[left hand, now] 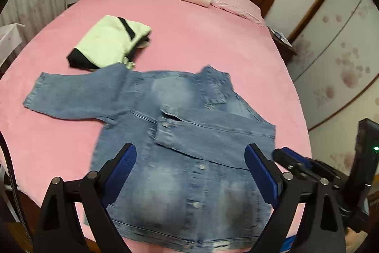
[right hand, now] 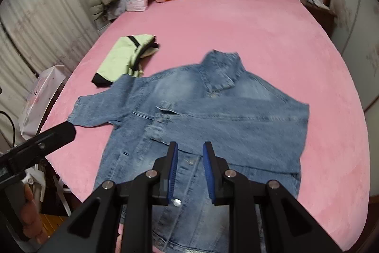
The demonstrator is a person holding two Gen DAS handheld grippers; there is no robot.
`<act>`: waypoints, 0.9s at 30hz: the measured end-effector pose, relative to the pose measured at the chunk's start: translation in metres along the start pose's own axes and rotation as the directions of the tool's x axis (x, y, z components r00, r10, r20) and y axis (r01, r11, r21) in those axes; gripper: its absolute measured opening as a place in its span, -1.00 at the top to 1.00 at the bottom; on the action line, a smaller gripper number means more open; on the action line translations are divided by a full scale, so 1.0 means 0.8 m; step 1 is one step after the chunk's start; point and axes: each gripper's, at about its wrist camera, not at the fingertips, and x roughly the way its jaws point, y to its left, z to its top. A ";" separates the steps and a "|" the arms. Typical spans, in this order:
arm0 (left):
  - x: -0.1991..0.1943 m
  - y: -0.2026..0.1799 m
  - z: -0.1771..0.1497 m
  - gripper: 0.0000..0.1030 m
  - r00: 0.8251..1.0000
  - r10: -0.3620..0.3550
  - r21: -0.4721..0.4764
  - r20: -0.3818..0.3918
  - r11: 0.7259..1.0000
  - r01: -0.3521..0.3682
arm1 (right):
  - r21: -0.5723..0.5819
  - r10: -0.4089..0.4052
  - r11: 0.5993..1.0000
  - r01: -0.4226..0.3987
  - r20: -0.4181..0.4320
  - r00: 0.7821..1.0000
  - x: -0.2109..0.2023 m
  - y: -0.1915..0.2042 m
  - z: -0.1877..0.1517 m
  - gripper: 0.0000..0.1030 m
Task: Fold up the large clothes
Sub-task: 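Grasp the other denim sleeve cuff with the left tool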
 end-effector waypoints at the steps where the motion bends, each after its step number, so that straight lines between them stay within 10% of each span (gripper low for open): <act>1: -0.003 0.014 0.003 -0.79 1.000 0.003 -0.007 0.007 1.000 -0.003 | -0.017 -0.003 1.000 0.003 0.009 1.000 -0.001 0.012 0.003 0.59; 16: -0.007 0.383 0.069 -0.79 0.998 0.044 -0.181 -0.049 0.982 -0.052 | -0.058 -0.149 0.987 0.151 0.050 0.988 0.067 0.214 0.068 0.59; 23: 0.066 0.554 0.070 -0.78 0.992 0.051 -0.361 -0.117 0.928 -0.090 | -0.074 -0.146 0.987 0.141 -0.058 0.988 0.152 0.296 0.085 0.59; 27: 0.117 0.634 0.066 -0.78 0.990 0.040 -0.517 -0.138 0.850 -0.106 | -0.111 -0.127 0.987 0.113 -0.125 0.984 0.190 0.333 0.090 0.59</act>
